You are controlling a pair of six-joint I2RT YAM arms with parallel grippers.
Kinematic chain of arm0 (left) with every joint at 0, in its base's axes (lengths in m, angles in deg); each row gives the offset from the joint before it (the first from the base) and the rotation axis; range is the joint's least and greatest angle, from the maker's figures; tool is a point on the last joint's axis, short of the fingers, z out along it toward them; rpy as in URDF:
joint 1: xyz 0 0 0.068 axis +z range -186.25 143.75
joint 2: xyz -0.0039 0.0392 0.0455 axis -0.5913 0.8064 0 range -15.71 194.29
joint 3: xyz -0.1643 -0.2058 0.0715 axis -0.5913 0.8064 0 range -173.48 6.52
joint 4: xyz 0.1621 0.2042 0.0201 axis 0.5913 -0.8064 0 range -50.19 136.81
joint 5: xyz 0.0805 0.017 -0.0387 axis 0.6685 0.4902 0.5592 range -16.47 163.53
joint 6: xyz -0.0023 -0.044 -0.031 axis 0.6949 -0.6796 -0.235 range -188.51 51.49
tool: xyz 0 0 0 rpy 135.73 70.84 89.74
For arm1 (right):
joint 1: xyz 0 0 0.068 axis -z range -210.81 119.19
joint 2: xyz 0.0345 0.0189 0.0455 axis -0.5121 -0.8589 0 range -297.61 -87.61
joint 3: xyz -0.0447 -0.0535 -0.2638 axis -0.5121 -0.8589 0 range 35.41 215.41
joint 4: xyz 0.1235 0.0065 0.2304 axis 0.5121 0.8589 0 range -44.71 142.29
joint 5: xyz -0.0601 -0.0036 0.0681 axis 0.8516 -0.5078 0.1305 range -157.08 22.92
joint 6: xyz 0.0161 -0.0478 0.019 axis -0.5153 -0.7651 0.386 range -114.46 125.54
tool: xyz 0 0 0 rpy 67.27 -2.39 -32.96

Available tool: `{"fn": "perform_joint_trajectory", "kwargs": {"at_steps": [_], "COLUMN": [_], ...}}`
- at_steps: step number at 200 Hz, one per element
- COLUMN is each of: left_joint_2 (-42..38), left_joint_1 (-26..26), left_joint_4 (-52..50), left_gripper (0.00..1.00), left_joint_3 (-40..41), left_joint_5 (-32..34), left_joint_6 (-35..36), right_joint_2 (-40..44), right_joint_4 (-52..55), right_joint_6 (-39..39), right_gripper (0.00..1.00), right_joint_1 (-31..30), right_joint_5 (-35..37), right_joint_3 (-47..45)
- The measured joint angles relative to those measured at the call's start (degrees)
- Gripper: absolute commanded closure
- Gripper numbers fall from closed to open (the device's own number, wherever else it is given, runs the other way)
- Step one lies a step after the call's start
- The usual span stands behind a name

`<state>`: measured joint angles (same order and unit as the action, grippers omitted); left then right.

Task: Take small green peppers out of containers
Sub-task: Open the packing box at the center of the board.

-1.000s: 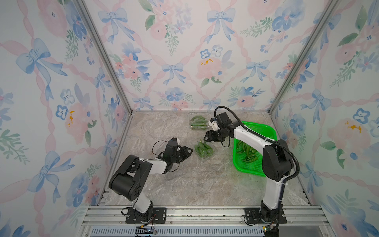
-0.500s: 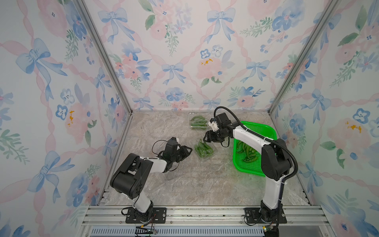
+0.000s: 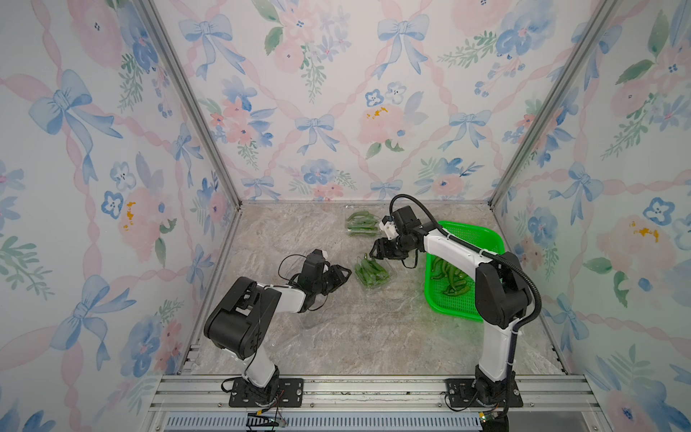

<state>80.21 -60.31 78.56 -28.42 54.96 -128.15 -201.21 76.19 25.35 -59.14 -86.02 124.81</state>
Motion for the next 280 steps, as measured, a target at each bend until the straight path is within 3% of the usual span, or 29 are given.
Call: {"fn": "perform_joint_trajectory", "kwargs": {"at_steps": [280], "left_joint_2": [4.3], "left_joint_1": [0.5], "left_joint_4": [1.4], "left_gripper": [0.57], "left_joint_3": [-3.5], "left_joint_5": [-0.8], "left_joint_6": [0.0], "right_joint_2": [-1.5], "right_joint_4": [-0.9], "right_joint_6": [0.3], "right_gripper": [0.35], "right_joint_1": [-0.3], "right_joint_5": [-3.1], "right_joint_3": [0.0]}}
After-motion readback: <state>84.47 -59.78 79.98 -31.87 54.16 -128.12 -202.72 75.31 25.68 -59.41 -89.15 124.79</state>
